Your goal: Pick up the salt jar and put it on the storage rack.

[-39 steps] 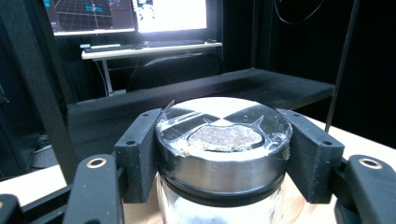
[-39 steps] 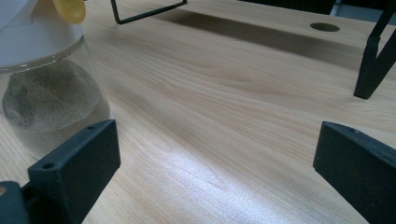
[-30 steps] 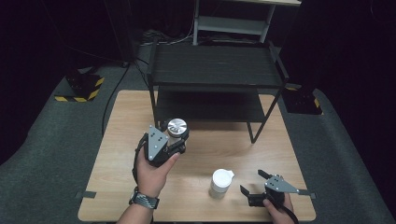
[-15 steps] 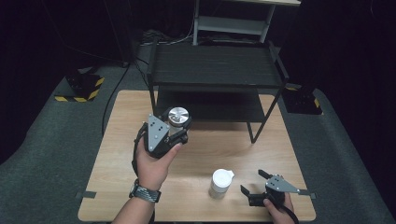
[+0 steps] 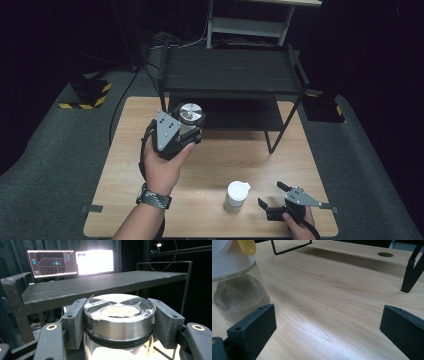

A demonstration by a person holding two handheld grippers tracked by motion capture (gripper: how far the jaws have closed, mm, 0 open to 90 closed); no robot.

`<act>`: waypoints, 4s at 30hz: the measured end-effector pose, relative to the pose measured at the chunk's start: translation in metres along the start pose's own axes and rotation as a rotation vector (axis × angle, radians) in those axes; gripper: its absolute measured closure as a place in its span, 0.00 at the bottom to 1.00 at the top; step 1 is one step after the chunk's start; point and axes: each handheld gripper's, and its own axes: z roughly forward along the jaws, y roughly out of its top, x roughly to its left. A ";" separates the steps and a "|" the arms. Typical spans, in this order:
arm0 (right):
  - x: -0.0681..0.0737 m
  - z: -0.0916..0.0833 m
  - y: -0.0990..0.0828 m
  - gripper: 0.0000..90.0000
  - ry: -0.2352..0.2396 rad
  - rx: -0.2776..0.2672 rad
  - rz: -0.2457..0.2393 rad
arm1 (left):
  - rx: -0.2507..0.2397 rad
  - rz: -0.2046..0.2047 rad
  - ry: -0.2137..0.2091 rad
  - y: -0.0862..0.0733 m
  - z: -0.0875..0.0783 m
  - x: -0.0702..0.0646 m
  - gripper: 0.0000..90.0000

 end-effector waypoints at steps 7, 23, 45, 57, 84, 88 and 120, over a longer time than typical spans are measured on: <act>0.000 0.000 0.000 0.00 -0.003 -0.002 0.003 | -0.023 -0.016 0.008 0.011 0.004 0.005 0.39; 0.000 0.000 -0.001 0.00 0.000 -0.004 0.005 | -0.051 -0.008 0.027 0.038 0.017 0.006 0.39; -0.002 -0.001 -0.002 0.00 0.010 -0.011 0.001 | -0.070 -0.024 0.063 0.071 0.052 0.011 0.39; -0.005 -0.001 -0.003 0.00 0.023 -0.015 0.006 | -0.060 -0.031 0.103 0.080 0.076 0.011 0.39; -0.009 -0.002 -0.004 0.00 0.046 -0.024 0.000 | -0.019 -0.035 0.181 0.084 0.127 0.017 0.39; -0.008 -0.002 -0.004 0.00 0.045 -0.025 -0.002 | -0.024 -0.044 0.181 0.082 0.127 0.019 0.39; -0.007 -0.002 -0.006 0.00 0.040 -0.031 -0.006 | -0.005 -0.029 0.194 0.092 0.116 0.014 0.04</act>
